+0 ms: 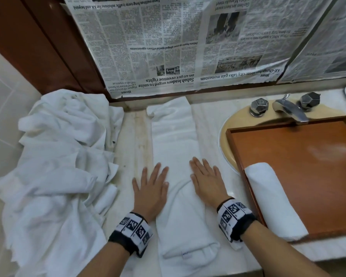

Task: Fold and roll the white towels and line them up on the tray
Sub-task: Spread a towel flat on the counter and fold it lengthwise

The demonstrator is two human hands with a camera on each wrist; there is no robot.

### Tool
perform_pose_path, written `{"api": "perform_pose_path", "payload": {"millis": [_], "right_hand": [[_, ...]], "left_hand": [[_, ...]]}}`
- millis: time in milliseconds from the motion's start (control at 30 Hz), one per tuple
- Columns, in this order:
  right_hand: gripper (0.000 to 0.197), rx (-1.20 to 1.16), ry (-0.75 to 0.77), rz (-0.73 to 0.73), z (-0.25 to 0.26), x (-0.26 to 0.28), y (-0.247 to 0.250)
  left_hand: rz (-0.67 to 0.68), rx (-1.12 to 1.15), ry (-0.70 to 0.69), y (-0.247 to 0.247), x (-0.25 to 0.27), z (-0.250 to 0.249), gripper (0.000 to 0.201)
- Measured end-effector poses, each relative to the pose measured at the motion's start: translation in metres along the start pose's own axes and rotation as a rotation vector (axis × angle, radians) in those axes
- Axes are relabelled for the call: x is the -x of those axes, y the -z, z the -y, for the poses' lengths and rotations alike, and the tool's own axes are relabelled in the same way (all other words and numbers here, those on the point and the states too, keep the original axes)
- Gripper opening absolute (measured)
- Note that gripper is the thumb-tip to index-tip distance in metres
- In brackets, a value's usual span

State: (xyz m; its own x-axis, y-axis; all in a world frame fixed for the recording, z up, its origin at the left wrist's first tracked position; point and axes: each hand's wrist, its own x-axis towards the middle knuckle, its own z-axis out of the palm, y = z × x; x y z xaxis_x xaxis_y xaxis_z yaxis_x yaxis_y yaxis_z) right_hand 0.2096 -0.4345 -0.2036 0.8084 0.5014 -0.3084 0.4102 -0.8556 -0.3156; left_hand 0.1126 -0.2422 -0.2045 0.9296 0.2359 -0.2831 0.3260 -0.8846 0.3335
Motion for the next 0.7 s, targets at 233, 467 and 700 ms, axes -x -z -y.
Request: {"api": "perform_pose_path", "payload": {"millis": [233, 467, 700], "right_hand": [[0.057, -0.052, -0.052, -0.146, 0.007, 0.049, -0.016], [0.071, 0.067, 0.003, 0.011, 0.009, 0.057, -0.028], [0.058, 0.084, -0.040, -0.009, 0.003, 0.023, -0.018]], "left_hand": [[-0.023, 0.058, 0.112, -0.007, 0.024, -0.006, 0.051], [0.011, -0.016, 0.097, -0.018, 0.034, -0.013, 0.053], [0.050, -0.064, 0.136, -0.002, -0.005, -0.007, 0.053]]}}
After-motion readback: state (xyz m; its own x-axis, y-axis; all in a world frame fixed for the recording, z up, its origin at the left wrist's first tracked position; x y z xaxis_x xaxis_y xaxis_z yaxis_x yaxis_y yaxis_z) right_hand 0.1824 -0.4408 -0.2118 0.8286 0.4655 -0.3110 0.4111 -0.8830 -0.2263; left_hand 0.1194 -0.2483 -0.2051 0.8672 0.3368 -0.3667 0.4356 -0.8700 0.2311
